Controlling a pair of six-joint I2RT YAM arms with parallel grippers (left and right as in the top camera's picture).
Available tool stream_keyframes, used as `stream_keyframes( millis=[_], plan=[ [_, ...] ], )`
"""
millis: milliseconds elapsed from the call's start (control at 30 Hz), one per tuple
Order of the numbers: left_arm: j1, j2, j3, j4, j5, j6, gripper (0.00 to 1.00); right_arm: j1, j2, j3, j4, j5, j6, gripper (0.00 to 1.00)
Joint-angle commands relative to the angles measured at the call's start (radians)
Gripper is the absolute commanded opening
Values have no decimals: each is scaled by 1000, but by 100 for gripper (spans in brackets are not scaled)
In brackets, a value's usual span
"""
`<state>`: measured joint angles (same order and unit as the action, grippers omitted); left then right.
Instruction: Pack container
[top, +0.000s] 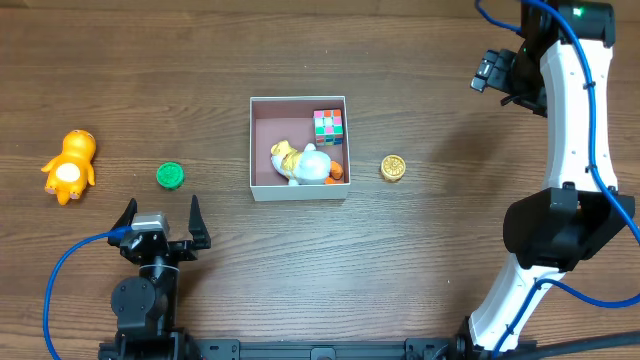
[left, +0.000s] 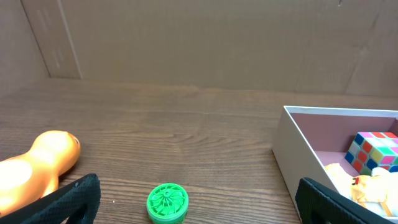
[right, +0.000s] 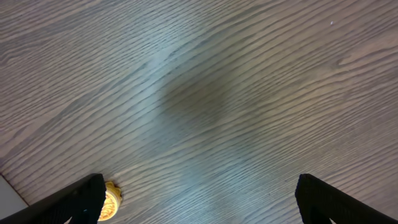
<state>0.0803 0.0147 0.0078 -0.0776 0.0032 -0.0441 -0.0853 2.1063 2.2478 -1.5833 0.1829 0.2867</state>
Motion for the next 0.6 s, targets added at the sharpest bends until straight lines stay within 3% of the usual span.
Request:
stream_keyframes(
  millis=[0, 567],
  plan=[
    [4, -9, -3, 0, -6, 22, 100, -4, -4, -5, 0, -4, -6, 100],
    [4, -9, -3, 0, 10, 4, 100, -4, -4, -5, 11, -4, -6, 100]
  ],
)
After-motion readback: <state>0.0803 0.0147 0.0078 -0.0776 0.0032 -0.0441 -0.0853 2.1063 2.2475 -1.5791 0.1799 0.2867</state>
